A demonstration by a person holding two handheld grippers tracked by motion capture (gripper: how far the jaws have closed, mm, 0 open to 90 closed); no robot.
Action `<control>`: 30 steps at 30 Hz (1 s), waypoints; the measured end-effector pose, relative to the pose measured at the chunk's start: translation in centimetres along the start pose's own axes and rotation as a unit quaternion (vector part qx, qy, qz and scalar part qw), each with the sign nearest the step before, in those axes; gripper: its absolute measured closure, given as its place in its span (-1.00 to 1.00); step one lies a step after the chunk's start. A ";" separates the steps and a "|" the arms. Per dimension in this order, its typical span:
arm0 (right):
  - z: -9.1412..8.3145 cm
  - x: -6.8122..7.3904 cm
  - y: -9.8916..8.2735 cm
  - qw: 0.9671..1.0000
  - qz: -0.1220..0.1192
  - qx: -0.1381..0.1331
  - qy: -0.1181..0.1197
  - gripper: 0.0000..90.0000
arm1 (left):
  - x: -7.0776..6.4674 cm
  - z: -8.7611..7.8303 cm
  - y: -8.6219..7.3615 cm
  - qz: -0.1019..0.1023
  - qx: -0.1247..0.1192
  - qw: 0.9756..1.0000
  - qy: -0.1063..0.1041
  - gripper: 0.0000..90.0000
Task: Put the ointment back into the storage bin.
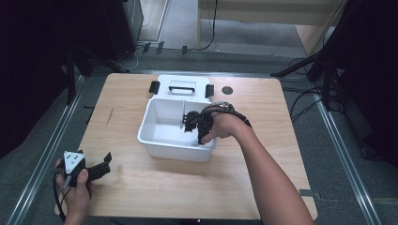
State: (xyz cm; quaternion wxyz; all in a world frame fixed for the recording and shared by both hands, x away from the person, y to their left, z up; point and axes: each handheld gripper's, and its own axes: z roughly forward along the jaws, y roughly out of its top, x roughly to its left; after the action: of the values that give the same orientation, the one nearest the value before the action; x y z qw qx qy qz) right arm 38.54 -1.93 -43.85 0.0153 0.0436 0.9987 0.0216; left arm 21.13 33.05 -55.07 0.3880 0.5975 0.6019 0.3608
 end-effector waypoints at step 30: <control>-2.8 0.1 -0.3 0.999 0.034 -0.032 0.004 0.69 | 0.0 0.0 0.0 0.002 0.000 1.000 0.000 -1.00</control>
State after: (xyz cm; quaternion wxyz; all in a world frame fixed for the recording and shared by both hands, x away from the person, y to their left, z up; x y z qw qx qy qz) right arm 38.30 -2.35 -41.10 0.0123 0.0765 0.9955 0.0542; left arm 21.17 33.02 -55.08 0.3873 0.5983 0.6008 0.3621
